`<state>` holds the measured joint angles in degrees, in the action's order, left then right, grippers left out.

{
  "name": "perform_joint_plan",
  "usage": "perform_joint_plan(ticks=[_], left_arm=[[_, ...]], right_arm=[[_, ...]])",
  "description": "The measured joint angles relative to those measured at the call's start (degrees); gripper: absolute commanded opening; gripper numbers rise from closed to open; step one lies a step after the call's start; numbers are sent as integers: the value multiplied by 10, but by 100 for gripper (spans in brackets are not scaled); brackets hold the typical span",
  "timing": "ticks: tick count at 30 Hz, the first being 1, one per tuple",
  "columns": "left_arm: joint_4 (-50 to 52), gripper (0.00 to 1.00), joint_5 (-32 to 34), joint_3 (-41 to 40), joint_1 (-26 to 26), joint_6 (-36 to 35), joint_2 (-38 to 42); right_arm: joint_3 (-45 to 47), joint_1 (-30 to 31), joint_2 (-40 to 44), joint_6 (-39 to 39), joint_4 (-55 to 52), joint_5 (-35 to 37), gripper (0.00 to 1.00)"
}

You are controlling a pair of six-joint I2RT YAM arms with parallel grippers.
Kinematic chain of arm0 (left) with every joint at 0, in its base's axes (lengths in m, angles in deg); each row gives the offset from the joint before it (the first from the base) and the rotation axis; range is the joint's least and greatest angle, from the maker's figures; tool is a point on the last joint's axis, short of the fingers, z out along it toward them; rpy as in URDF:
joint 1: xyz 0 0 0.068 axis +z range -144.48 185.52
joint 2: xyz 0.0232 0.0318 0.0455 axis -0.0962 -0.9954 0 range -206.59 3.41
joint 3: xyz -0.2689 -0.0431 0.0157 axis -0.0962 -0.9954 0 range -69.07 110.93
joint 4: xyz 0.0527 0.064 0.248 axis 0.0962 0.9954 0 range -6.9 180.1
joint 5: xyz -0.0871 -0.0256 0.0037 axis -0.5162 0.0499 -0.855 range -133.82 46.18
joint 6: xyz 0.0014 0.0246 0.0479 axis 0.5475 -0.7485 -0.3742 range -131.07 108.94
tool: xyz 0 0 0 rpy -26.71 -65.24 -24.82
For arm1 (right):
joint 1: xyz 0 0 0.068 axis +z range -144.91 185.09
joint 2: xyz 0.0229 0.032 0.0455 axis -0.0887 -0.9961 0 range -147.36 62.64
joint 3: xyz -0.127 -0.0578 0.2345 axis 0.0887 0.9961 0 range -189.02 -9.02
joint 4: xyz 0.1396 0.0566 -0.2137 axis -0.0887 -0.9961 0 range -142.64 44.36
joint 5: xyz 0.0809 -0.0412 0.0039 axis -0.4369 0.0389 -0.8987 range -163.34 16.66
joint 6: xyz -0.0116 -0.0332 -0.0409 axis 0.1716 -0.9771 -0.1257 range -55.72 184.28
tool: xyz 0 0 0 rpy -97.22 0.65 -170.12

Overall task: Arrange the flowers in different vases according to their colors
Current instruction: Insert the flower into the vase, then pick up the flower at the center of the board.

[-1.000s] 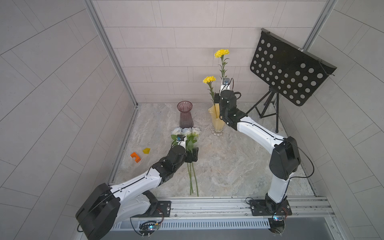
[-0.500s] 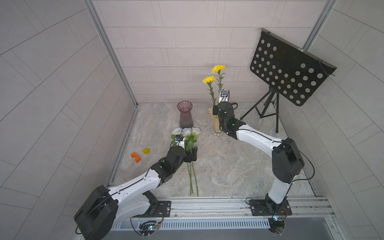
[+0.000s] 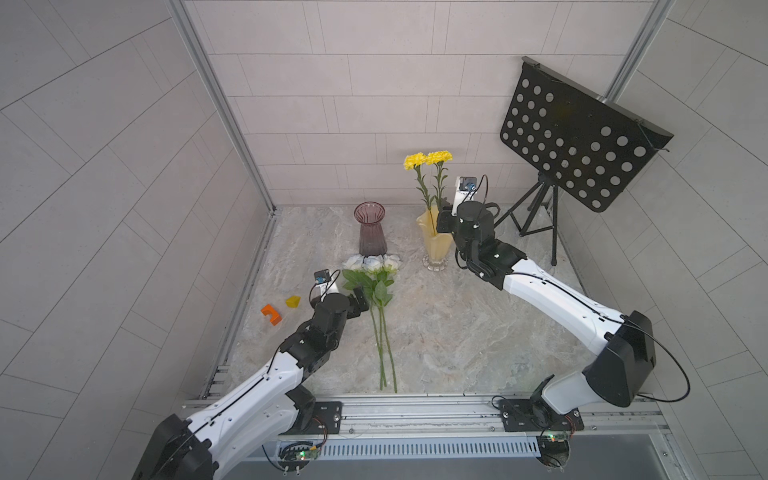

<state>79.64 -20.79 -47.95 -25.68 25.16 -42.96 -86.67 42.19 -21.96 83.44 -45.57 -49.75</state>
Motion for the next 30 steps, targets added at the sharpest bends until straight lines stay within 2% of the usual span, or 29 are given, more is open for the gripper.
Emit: perform_joint_plan(ticks=[3,8,12,16,22,30], left_arm=[[35,100,36,-20,26,33,53],[56,100,83,-56,28,70,125],[55,100,92,-86,28,79,155],[54,100,92,-94,28,79,166],[44,100,89,-94,28,79,159],[41,100,82,-94,28,79,154]], right_arm=[[9,45,26,26,-56,-24,45],[84,123,35,84,-116,-89,35],[134,170,-19,117,-150,-123,31],[134,209,-102,131,-184,-146,31],[71,228,-202,140,-218,-172,31],[34,235,-254,143,-228,-183,35]])
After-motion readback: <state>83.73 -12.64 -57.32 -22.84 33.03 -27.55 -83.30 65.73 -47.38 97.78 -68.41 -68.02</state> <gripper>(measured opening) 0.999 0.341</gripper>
